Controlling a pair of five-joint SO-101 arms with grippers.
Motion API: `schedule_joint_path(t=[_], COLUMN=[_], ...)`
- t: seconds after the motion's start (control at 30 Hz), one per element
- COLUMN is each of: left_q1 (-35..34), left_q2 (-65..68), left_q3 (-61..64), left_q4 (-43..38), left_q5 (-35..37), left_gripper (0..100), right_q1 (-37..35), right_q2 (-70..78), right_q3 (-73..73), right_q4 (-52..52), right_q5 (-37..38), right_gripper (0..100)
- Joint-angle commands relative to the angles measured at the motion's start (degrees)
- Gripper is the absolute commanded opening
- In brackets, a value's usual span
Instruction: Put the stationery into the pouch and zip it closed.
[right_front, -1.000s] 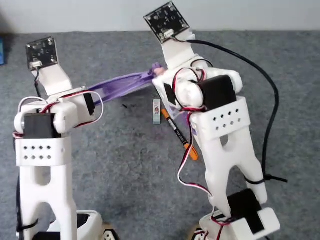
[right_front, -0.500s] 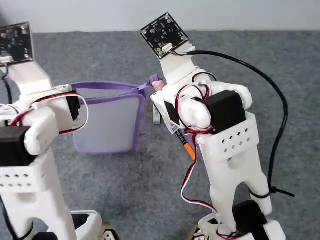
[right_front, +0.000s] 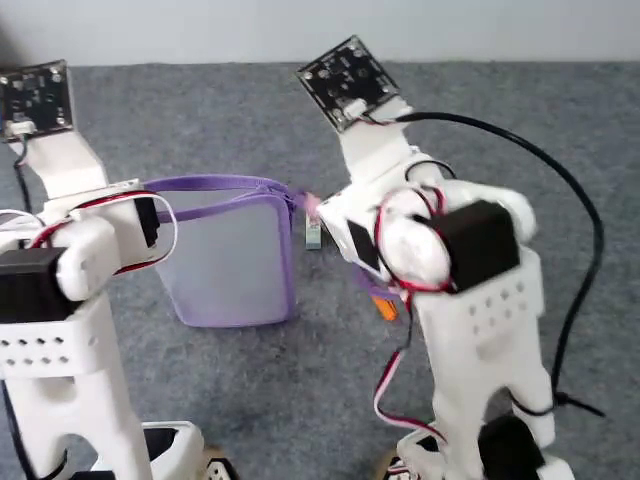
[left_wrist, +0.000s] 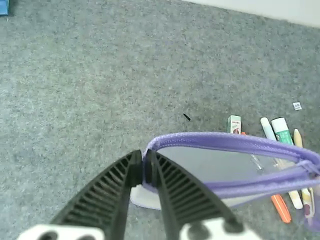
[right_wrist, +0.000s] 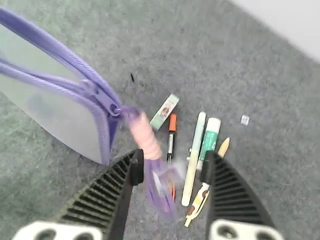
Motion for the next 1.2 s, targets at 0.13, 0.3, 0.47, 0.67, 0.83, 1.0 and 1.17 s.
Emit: schedule_joint_path(t=[0.13, 0.3, 0.47, 0.67, 0.83, 1.0, 1.17], left_q1=[0.26, 0.26, 0.26, 0.26, 1.93, 3.78, 3.52], left_q2=[0.26, 0.62, 0.35, 0.79, 0.62, 0.44, 0.18], left_q3=[0.84, 0.84, 0.75, -4.7, -6.46, -6.46, -3.56], left_q4=[-2.46, -6.77, -8.44, -8.88, -6.59, 1.23, 1.76], left_q5=[-0.53, -0.26, -0.18, 1.76, 1.58, 0.26, -1.85], left_gripper=[1, 1, 1, 1, 1, 1, 1], right_q1=[-0.4, -2.77, -9.63, -10.15, -10.15, -10.24, -10.42], right_q2=[-2.59, -1.71, 2.42, 5.85, 5.85, 5.76, 5.76], right_q3=[-2.73, -2.64, -2.64, -2.73, -2.73, -2.73, -2.73], right_q4=[1.45, 1.8, 2.15, 2.07, 1.98, 2.07, 2.33], right_q5=[0.44, 0.44, 0.35, 0.35, 0.35, 0.18, 0.0], right_gripper=[13.9, 9.0, 0.6, 0.9, 0.9, 0.9, 0.9])
